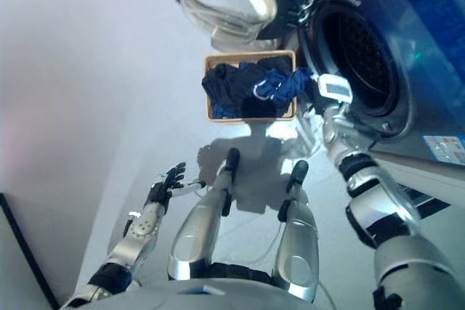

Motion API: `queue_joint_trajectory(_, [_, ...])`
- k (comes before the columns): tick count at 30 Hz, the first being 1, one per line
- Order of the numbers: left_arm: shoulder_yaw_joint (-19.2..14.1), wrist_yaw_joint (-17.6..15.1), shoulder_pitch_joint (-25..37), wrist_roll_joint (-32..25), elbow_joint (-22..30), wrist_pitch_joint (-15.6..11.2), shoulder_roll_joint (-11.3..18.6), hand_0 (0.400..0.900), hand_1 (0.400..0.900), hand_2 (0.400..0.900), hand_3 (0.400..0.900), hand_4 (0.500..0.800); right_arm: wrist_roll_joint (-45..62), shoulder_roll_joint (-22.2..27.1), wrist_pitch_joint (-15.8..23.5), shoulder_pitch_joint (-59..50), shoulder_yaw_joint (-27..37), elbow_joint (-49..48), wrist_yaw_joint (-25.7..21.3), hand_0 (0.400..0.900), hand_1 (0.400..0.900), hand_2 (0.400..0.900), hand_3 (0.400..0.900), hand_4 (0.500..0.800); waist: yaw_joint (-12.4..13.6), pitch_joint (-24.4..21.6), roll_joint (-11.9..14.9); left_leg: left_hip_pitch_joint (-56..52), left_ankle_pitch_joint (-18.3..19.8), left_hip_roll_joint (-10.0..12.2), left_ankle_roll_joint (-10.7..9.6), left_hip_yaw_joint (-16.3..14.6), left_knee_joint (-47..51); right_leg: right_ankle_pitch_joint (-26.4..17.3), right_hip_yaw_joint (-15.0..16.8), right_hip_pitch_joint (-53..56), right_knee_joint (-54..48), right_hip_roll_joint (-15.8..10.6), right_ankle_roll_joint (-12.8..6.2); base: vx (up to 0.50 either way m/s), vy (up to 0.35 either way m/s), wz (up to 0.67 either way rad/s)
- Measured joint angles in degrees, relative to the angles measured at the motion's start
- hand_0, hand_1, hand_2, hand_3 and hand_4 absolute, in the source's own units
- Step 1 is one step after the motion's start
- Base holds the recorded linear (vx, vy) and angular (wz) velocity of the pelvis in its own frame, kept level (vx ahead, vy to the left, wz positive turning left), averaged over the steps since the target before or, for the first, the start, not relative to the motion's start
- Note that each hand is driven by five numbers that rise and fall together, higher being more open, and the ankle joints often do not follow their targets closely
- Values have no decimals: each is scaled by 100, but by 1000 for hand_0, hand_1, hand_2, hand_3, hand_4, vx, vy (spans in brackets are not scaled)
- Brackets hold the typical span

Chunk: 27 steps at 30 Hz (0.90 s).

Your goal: Put the clothes in the basket into the washing machine.

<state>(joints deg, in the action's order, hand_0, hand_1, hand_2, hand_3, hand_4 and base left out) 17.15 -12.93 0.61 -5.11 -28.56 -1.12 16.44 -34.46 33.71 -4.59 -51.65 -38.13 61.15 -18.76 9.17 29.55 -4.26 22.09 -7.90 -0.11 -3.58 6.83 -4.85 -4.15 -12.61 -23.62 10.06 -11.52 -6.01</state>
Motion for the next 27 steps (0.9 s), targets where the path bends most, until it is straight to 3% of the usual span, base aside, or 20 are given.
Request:
queue_joint_trajectory(6, [365, -99, 230, -142, 311, -154, 104, 900, 900, 900, 900, 800, -1267, 409, -139, -642, -683, 681, -79, 900, 900, 900, 900, 800, 181, 108, -2, 771, 0, -190, 10, 219, -351, 308, -73, -839, 805, -275, -8, -40, 3, 22])
queue_joint_trajectory(14, [564, -155, 293, -225, 551, -158, 116, 900, 900, 900, 900, 800, -1526, 524, -279, -1129, -843, 871, -83, 900, 900, 900, 900, 800, 210, 134, -9, 1589, -95, -372, 8, 440, -608, 430, -206, -1618, 1265, -496, -5, -19, 14, 15])
queue_joint_trajectory(27, [608, -311, 323, -389, 1226, -199, 278, 900, 900, 900, 900, 800, -1862, 869, -572, -1785, -1228, 1075, -337, 900, 900, 900, 900, 800, 427, 166, -72, 2650, -98, -662, 22, 494, -1105, 663, -159, -2720, 2055, -864, 22, 6, 10, 11])
